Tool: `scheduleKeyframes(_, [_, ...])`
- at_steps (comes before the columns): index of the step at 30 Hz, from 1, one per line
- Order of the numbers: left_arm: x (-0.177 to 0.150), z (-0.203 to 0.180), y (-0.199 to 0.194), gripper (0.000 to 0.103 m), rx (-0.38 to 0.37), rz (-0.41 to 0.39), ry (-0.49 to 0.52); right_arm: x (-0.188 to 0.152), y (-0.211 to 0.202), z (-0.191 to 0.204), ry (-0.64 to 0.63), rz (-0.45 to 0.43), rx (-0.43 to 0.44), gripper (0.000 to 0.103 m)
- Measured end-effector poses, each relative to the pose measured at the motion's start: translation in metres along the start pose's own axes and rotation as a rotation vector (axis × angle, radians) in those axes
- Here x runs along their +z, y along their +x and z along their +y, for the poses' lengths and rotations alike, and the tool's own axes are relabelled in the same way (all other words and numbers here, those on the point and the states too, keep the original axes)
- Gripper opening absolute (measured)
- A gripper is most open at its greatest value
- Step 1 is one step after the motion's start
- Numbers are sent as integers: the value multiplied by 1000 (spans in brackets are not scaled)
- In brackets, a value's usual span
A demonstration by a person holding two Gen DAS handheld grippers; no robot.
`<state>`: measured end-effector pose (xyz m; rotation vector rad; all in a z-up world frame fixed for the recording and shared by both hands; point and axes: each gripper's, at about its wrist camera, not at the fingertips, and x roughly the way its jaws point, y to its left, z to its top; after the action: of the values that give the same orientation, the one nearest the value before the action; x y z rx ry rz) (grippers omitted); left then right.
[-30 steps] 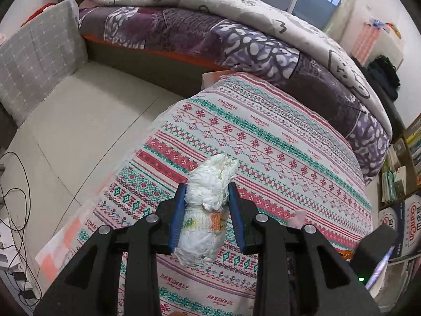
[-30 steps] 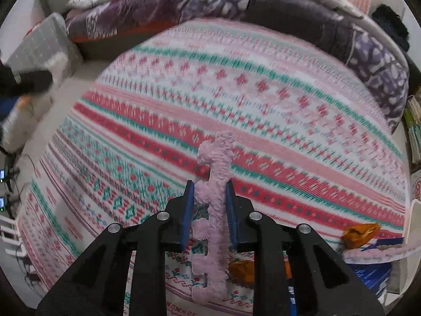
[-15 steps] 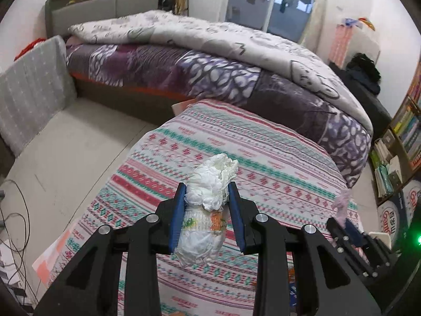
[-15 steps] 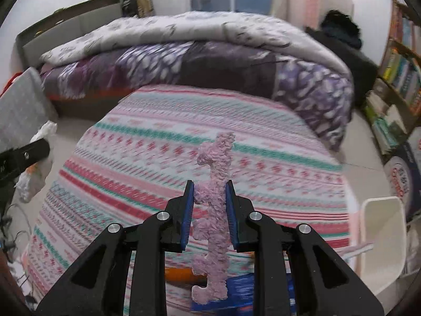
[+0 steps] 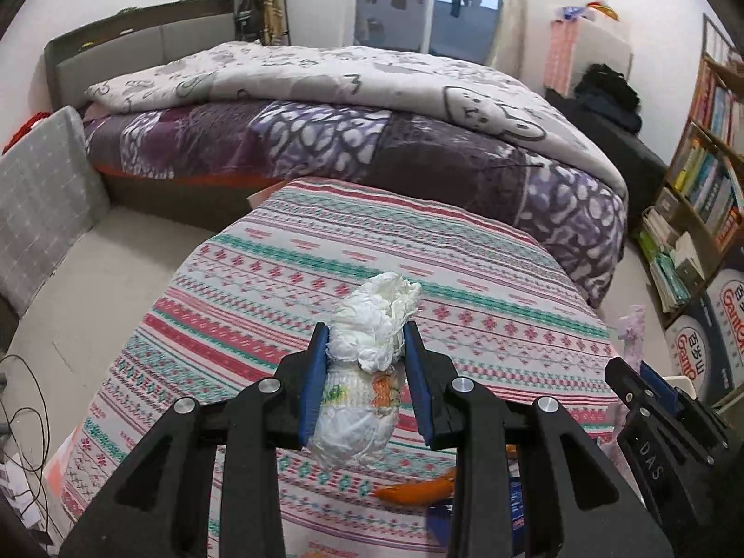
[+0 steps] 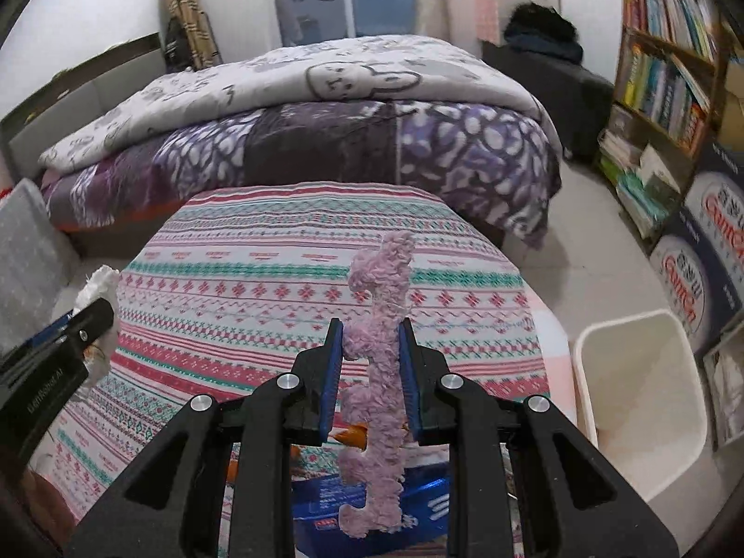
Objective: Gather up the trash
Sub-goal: 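Carry the tissue and pink strip over the white bin and open both tools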
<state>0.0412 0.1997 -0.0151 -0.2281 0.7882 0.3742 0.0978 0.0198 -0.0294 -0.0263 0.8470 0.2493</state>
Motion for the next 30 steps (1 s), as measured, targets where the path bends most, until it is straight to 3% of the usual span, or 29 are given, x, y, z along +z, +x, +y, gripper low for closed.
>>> scheduleKeyframes(17, [-4,-82,-12,32,-83,-24,87,8,-24,-90,124,-27,-88,22])
scheduleKeyframes(30, [-12,-144,-19,32,-166,-26,154,5,-32,-170,272,1,-185,22])
